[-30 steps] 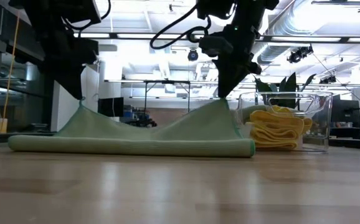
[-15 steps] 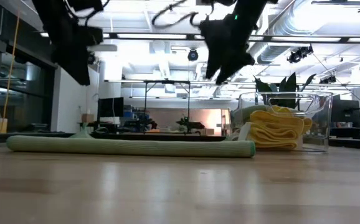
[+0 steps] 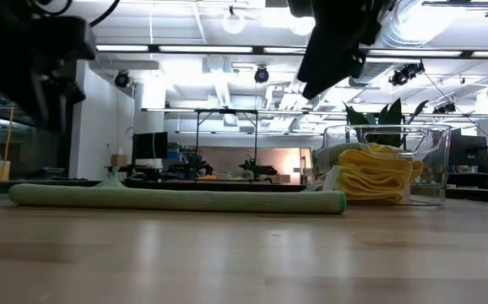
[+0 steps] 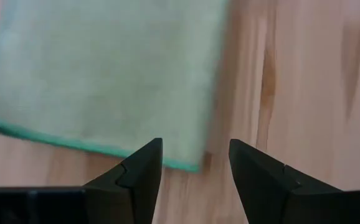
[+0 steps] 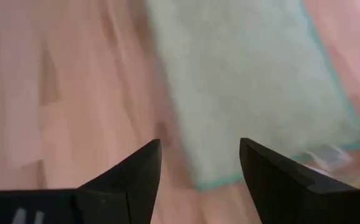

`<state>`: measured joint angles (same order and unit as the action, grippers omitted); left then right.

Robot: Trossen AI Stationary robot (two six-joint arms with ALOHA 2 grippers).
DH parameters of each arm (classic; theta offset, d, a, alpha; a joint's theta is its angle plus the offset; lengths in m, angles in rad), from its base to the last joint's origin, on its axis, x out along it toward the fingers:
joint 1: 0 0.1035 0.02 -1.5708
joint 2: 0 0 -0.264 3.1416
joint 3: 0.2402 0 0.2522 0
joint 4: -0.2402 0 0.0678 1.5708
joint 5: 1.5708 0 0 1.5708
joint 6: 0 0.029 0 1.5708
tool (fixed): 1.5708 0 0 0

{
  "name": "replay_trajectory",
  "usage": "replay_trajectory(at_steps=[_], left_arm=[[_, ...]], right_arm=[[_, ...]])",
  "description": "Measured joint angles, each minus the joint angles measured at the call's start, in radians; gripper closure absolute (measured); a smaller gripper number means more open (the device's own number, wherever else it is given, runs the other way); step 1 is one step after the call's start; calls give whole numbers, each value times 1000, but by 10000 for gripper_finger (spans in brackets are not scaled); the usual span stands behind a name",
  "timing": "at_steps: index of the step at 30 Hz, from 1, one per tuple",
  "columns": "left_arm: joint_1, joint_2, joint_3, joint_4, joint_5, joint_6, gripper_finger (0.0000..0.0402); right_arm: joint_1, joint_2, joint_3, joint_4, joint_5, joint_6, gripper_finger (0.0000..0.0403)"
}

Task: Fold microfiber towels
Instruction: Fold the green microfiber towel

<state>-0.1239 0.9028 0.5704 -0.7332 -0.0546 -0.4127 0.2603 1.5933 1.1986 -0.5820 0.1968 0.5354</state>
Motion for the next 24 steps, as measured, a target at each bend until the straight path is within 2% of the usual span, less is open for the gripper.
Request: replay_trajectory(at_steps=[6,10,15,24], left_arm=[[-107,139,-19,59,-32,55,229],[-129,260,-19,88,-19,115,230],[-135,395,-20,98,-71,129,230],[-173,456,-17,116,-105,126,241]], right_arm=[[23,31,-9,20,12,15,194],[14,31,-9,18,16,8,194],[7,31,-9,10,21,7,194],[10,39,-9,-5,19,2,194]])
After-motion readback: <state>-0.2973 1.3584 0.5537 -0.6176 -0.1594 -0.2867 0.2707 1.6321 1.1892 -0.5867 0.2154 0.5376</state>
